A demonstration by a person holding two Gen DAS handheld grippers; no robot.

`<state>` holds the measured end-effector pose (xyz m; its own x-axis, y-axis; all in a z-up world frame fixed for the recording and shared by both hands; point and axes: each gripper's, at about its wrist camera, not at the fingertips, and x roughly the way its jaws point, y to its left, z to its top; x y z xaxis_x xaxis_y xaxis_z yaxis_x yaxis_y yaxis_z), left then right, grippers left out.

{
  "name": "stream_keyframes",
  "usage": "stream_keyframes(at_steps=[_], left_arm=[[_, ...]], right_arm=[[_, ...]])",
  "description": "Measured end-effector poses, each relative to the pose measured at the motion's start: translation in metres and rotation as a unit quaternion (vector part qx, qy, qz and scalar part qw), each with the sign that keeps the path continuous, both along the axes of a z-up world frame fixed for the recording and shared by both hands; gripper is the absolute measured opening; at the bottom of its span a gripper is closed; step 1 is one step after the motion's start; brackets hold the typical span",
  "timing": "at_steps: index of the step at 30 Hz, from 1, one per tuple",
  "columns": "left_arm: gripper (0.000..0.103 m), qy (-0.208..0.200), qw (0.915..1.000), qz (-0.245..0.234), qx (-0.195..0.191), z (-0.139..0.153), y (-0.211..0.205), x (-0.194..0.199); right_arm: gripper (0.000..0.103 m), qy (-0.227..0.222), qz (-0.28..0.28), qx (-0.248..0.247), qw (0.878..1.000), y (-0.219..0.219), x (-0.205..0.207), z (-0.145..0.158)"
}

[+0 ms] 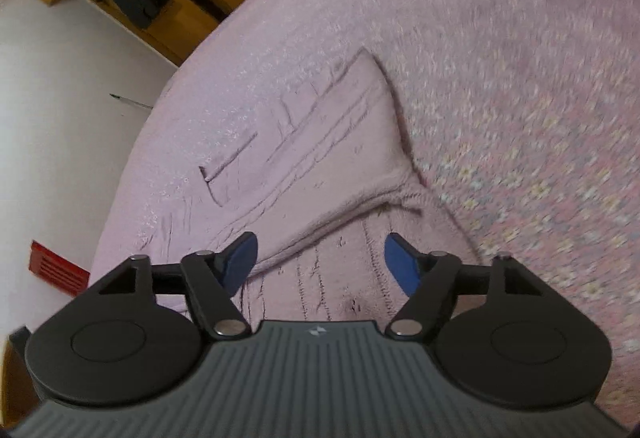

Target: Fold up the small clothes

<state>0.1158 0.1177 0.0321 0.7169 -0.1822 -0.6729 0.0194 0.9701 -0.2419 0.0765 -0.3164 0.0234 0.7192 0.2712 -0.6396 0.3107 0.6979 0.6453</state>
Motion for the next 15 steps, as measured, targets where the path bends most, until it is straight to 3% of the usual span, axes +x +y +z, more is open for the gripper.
stream_keyframes(at_steps=[7, 8, 9, 10, 11, 13, 15], left_arm=[[0.036, 0.004, 0.9999, 0.004, -0.016, -0.001, 0.003, 0.010], [0.036, 0.005, 0.9998, 0.005, -0.018, -0.002, 0.003, 0.011], [0.036, 0.008, 0.9998, 0.006, -0.019, -0.004, 0.002, 0.012], [0.036, 0.010, 0.9997, 0.006, -0.019, -0.005, 0.001, 0.013], [0.036, 0.012, 0.9997, 0.006, -0.020, -0.006, 0.000, 0.014], [0.036, 0.015, 0.9997, 0.005, -0.021, -0.009, -0.003, 0.016], [0.036, 0.018, 0.9997, 0.003, -0.019, -0.011, -0.007, 0.016]], right_arm=[[0.060, -0.010, -0.065, 0.078, 0.995, -0.014, 0.017, -0.029], [0.051, -0.012, -0.072, 0.085, 0.994, -0.015, 0.019, -0.032], [0.031, -0.012, -0.079, 0.089, 0.993, -0.016, 0.021, -0.036], [0.018, -0.008, -0.086, 0.085, 0.993, -0.016, 0.022, -0.038], [0.010, -0.007, -0.091, 0.079, 0.993, -0.018, 0.021, -0.039], [0.008, -0.024, -0.109, 0.068, 0.991, -0.022, 0.014, -0.037], [0.000, -0.036, -0.134, 0.034, 0.990, -0.024, 0.004, -0.029]])
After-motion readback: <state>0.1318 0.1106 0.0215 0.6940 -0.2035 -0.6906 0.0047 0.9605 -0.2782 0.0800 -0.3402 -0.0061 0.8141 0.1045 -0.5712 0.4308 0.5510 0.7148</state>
